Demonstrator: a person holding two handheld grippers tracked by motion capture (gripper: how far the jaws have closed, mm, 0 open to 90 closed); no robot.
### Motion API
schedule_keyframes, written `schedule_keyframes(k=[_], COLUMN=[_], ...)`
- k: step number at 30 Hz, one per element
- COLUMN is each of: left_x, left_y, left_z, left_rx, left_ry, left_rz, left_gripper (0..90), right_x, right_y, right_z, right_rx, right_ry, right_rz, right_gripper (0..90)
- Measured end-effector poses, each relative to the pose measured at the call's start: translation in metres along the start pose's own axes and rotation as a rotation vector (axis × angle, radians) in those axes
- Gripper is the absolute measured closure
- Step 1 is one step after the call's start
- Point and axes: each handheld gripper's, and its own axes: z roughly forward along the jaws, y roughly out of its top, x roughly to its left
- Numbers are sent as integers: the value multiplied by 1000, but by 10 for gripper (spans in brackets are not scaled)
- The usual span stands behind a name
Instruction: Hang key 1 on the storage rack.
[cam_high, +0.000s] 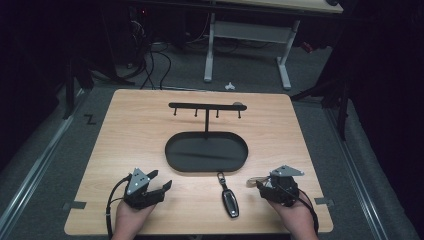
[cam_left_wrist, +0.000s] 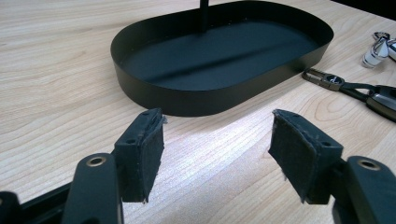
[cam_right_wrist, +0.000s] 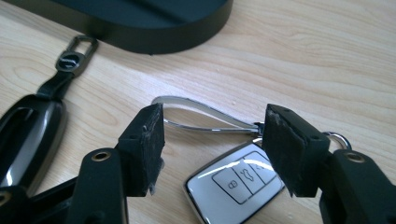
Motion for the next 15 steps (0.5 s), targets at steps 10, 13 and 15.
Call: schedule_keyframes(k=[10, 13, 15], left_x=[0, -1, -1], left_y=[1, 1, 1], left_z=[2, 2, 3], left_rx=[-8, -3, 2], left_ry=[-5, -14, -17], left_rz=[15, 19, 21], left_gripper=[360, 363, 362], right_x=[0, 2, 5], right_y=[9, 14, 17], right_z=[8, 9, 8], right_rx=[114, 144, 158], right_ry=[-15, -4, 6], right_rz=[-84, -82, -100], right_gripper=[381, 375, 359])
